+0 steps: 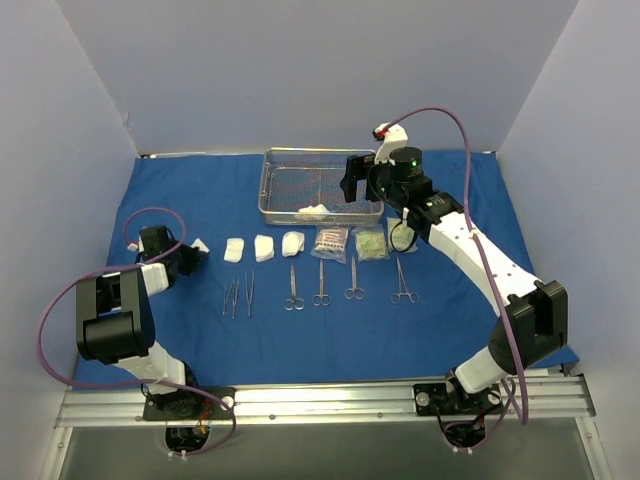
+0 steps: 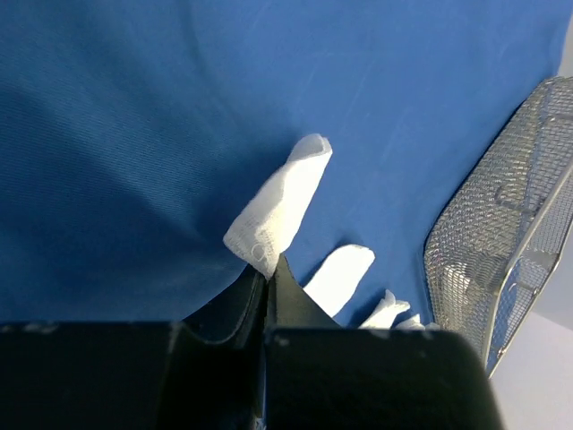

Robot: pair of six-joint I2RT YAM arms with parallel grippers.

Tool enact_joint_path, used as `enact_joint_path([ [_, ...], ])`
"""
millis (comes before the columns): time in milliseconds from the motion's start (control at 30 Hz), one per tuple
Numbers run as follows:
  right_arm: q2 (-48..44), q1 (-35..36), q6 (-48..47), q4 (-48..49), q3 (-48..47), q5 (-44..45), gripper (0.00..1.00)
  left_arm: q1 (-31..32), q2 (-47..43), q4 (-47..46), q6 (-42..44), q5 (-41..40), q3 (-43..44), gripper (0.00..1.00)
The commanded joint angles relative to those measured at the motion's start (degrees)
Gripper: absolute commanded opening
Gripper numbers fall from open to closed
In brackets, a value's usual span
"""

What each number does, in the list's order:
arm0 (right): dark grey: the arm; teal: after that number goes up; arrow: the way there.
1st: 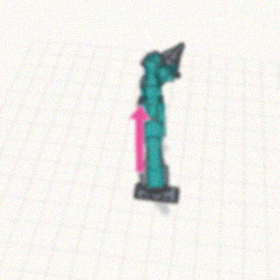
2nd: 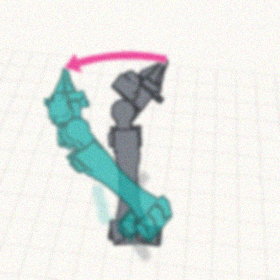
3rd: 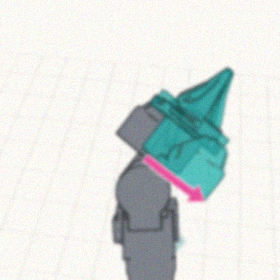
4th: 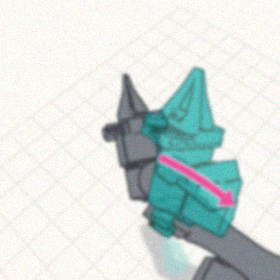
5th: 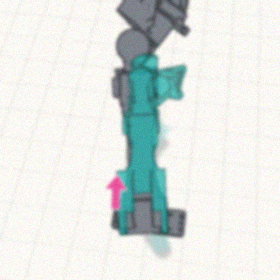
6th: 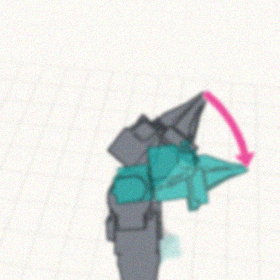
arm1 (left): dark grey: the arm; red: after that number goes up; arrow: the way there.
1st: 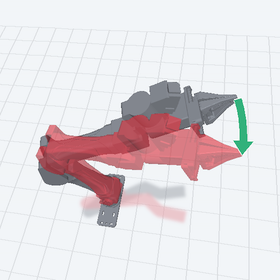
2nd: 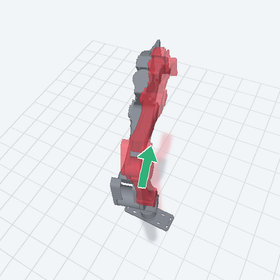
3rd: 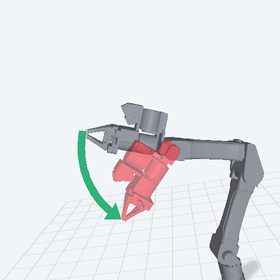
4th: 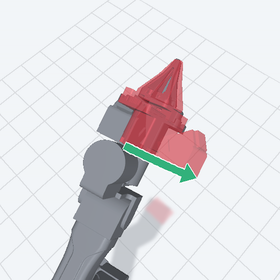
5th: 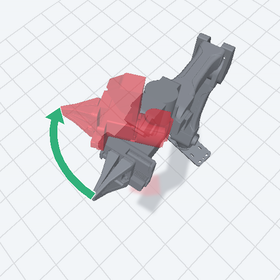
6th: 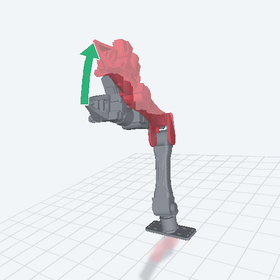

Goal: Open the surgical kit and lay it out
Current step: Place the medical item in the surgical kit.

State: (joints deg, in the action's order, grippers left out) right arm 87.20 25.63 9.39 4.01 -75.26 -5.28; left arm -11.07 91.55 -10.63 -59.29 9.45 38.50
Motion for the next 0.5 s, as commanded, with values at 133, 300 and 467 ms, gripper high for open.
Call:
enact_joint_path([
  [133,-2.47,-0.4,-0.86,0.47,-0.23,0.97,1.0,0.26,2.32,-7.38,-2.67,2.76,5.18,0.02],
  [300,-2.21,-0.4,-1.04,0.56,-0.32,0.97,1.0,0.61,1.35,-8.87,-4.34,1.18,4.92,0.02],
  [467,-1.15,-0.32,-0.95,-0.05,-0.85,0.09,1.0,1.66,3.37,-8.17,-5.22,0.74,8.34,0.02],
])
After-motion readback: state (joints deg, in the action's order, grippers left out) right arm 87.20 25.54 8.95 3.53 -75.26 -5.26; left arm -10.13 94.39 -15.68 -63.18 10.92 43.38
